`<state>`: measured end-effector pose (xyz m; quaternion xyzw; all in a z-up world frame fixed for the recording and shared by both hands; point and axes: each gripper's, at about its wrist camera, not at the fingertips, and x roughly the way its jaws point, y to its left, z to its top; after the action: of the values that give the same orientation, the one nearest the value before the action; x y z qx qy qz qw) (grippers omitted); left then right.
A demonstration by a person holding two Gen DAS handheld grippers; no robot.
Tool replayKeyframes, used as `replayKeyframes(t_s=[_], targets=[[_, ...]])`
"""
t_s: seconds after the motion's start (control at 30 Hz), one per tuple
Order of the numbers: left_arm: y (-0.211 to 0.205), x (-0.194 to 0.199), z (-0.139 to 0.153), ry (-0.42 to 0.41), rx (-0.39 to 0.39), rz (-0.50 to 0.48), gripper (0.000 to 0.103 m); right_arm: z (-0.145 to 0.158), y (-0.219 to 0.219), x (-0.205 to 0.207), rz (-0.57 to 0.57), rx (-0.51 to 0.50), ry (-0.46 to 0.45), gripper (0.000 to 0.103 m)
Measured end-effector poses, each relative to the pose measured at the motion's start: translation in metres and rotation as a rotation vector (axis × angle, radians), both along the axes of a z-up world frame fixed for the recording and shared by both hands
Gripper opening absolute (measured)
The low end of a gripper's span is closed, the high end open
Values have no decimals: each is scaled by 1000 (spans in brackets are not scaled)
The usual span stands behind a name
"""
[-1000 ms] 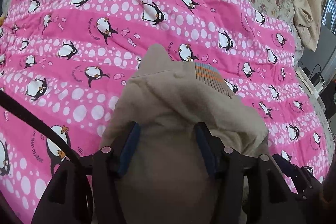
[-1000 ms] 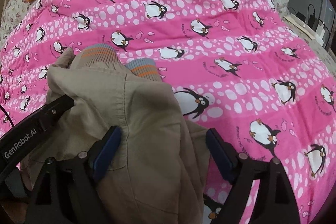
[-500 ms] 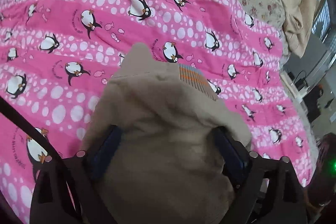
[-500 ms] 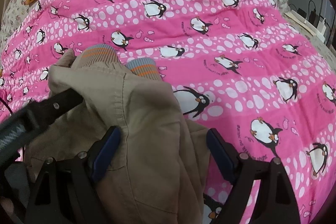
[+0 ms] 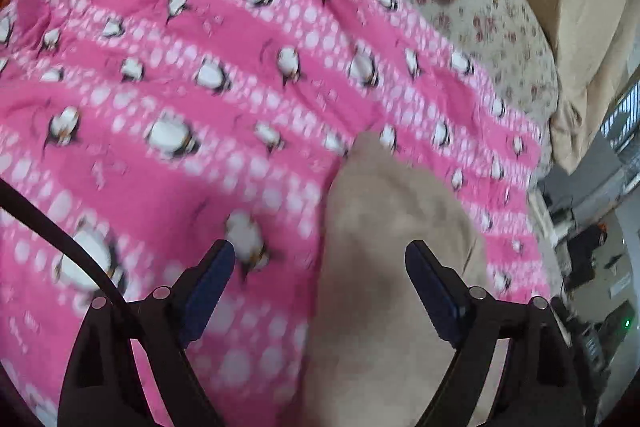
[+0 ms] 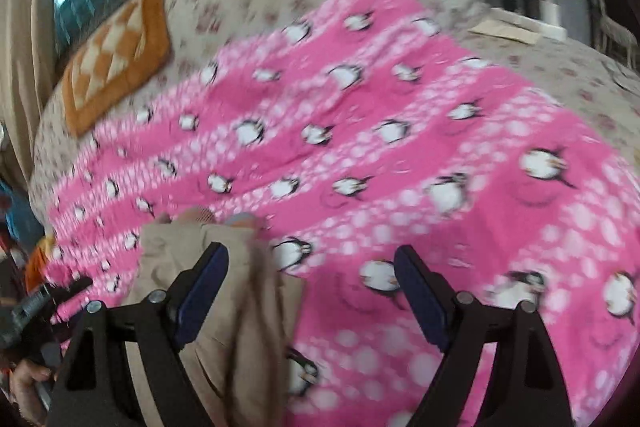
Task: Fold large clothes
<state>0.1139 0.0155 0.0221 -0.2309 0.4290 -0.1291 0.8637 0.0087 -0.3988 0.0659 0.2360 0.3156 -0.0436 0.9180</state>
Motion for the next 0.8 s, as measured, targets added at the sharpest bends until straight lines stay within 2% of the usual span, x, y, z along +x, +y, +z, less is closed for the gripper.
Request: replayKeyframes(t_s=[0.07, 0.13, 0.23, 0.3, 0.37, 0.43, 0.5, 0.53, 0.63, 0.73, 0.77, 0.8], targets=[[-12, -12, -8, 31, 19, -56, 72, -6, -5, -9, 35, 71, 4, 88], [-27, -23, -11, 19, 68, -102, 72, -13, 1, -12, 72, 104, 28, 95], [-53, -34, -13, -27, 197, -156, 72, -26, 25, -4, 153, 76, 84, 98], [-64, -35, -18, -31, 237, -185, 72, -33, 40, 4, 203, 86, 97, 98], [-62, -33, -24, -14, 233, -192, 72, -41, 51, 13, 254, 133, 113, 98], [-56, -28, -29, 19, 179, -184, 72, -51, 58, 22, 280, 147, 150, 98], [-49, -25, -34, 48, 127, -174, 73, -70, 63, 32, 273, 115, 253, 102], [-48, -24, -35, 55, 119, -174, 73, -77, 64, 33, 273, 124, 272, 103], [-50, -22, -34, 56, 134, -189, 73, -78, 65, 37, 279, 159, 251, 103], [-50, -14, -33, 58, 137, -189, 73, -84, 74, 49, 409, 268, 243, 102], [-48, -11, -33, 57, 133, -178, 73, -84, 76, 53, 438, 271, 232, 101], [-47, -7, -34, 59, 125, -166, 73, -84, 75, 54, 435, 261, 218, 94]])
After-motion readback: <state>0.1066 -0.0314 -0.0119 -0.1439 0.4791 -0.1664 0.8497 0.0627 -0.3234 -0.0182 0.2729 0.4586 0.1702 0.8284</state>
